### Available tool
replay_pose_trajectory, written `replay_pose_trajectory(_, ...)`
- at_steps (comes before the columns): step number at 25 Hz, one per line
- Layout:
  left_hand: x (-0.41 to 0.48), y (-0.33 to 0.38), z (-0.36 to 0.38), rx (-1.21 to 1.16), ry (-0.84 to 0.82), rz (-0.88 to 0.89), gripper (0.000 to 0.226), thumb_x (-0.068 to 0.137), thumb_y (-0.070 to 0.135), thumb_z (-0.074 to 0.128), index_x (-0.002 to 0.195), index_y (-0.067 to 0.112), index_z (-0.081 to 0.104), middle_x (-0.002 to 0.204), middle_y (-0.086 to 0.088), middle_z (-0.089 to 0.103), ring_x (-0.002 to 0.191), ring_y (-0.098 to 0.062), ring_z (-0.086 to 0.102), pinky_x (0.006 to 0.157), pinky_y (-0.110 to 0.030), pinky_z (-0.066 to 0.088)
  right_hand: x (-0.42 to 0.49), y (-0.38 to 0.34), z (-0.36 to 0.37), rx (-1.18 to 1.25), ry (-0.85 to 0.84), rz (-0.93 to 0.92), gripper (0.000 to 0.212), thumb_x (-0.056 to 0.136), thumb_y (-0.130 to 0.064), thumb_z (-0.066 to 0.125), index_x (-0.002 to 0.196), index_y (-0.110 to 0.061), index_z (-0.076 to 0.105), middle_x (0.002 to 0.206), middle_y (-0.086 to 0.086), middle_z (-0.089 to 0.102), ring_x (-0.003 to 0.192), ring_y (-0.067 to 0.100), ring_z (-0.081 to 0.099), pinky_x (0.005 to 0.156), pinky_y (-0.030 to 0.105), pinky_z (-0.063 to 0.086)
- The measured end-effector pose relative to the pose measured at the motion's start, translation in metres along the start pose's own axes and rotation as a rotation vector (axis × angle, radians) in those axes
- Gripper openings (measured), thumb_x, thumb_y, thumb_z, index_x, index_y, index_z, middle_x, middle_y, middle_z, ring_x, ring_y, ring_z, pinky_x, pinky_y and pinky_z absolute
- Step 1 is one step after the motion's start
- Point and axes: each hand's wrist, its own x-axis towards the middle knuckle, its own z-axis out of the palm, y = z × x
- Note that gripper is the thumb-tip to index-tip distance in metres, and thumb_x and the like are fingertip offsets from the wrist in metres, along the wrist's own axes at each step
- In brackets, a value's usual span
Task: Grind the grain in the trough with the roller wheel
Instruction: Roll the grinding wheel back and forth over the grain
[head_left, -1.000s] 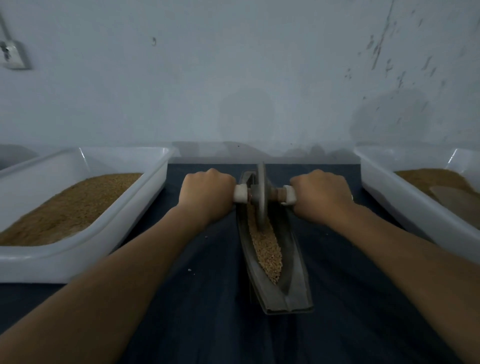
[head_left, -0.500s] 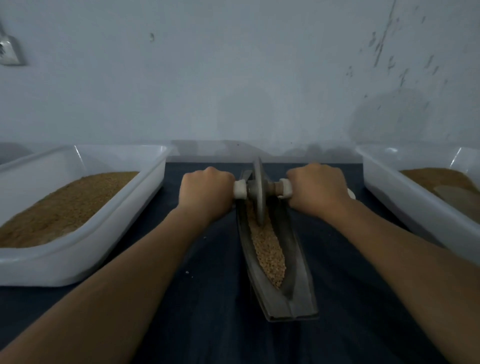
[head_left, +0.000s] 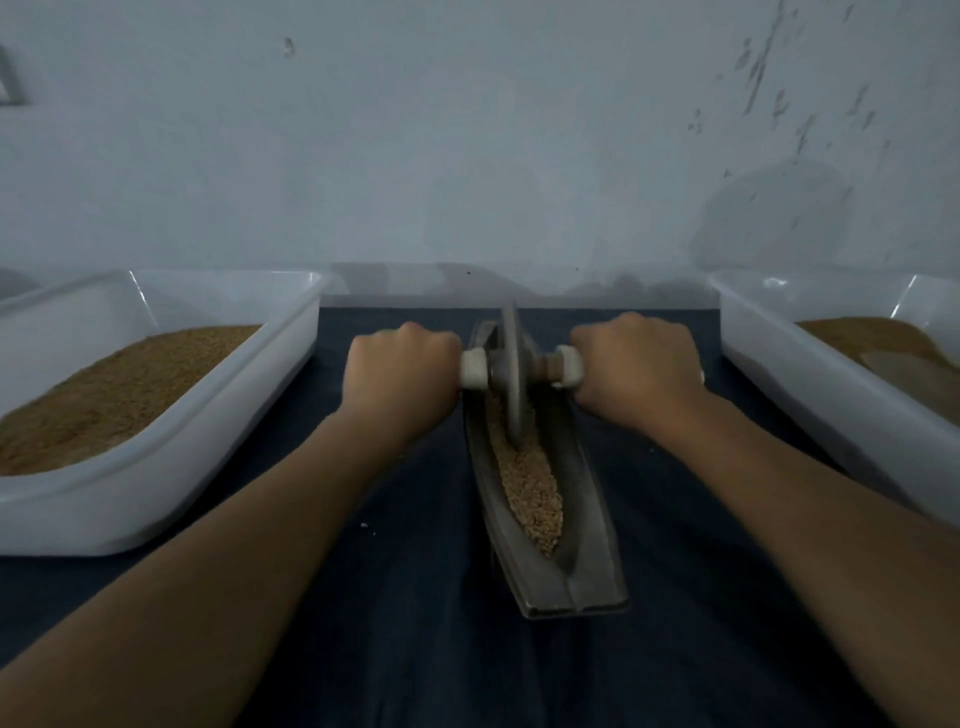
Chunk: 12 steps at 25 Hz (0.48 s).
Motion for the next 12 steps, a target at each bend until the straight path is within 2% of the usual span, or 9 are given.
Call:
replay_pose_trajectory(2,0.018,0.001,-0.003,-0.022,-0.084,-0.015,0.010,0.088,0.032,0.060,0.095,0.025,0.062,0.074,0.003,0.042,0.072,-0.025,0.057,0.059,-0.035,0.036,0.013,-0.001,-0.001,0.024,-0.044,0.040,0.020,0.083,-0.043,0.068,0.079,-0.029,0.054,0.076,-0.004,0.055,0.068,0.022,0.048,0.060,0.030,0.036)
replay_pose_trajectory(3,0.015,0.001,-0.004,-0.031,-0.093,-0.004,0.010,0.088,0.032,0.060,0.095,0.026,0.063,0.074,0.003,0.042,0.070,-0.024,0.055,0.059,-0.034,0.036,0.011,0.001,-0.002,0.034,-0.062,0.042,0.018,0.084,-0.042,0.068,0.080,-0.029,0.055,0.077,-0.004,0.055,0.067,0.022,0.047,0.059,0.030,0.035)
replay_pose_trajectory(5,-0.010,-0.001,-0.006,-0.024,-0.018,0.041,0.008,0.083,0.034,0.064,0.085,0.028,0.060,0.065,0.007,0.032,0.053,-0.016,0.037,0.051,-0.031,0.029,-0.012,0.006,-0.004,0.011,-0.048,-0.004,0.022,0.080,-0.041,0.067,0.074,-0.030,0.050,0.070,-0.009,0.046,0.057,0.015,0.039,0.050,0.027,0.026)
replay_pose_trajectory(7,-0.042,-0.002,-0.010,-0.028,0.078,0.119,0.034,0.067,0.039,0.076,0.067,0.030,0.042,0.057,0.011,0.018,0.045,-0.008,0.012,0.045,-0.023,0.012,-0.045,0.007,-0.008,-0.061,0.119,-0.110,0.031,0.069,-0.040,0.066,0.063,-0.030,0.038,0.060,-0.012,0.031,0.049,0.005,0.019,0.047,0.021,0.010)
replay_pose_trajectory(9,-0.047,-0.004,-0.016,-0.007,0.127,0.134,0.051,0.055,0.037,0.081,0.064,0.033,0.032,0.055,0.013,0.010,0.045,-0.006,0.002,0.047,-0.018,0.005,-0.056,0.010,-0.012,-0.058,0.264,-0.180,0.031,0.056,-0.041,0.065,0.056,-0.030,0.036,0.057,-0.015,0.017,0.050,0.001,0.006,0.050,0.015,0.005)
replay_pose_trajectory(10,-0.041,-0.002,-0.014,0.014,0.107,0.118,0.047,0.058,0.035,0.080,0.064,0.033,0.033,0.055,0.012,0.012,0.044,-0.007,0.004,0.046,-0.019,0.006,-0.053,0.009,-0.011,-0.053,0.235,-0.162,0.030,0.057,-0.041,0.066,0.055,-0.029,0.038,0.056,-0.015,0.019,0.048,0.001,0.010,0.049,0.015,0.008)
replay_pose_trajectory(12,-0.024,0.003,-0.004,0.041,0.048,0.074,0.023,0.076,0.030,0.070,0.071,0.028,0.048,0.058,0.008,0.024,0.045,-0.013,0.020,0.045,-0.025,0.017,-0.031,0.002,-0.004,-0.031,0.049,-0.049,0.031,0.069,-0.042,0.068,0.061,-0.028,0.041,0.059,-0.012,0.035,0.048,0.010,0.032,0.048,0.022,0.022)
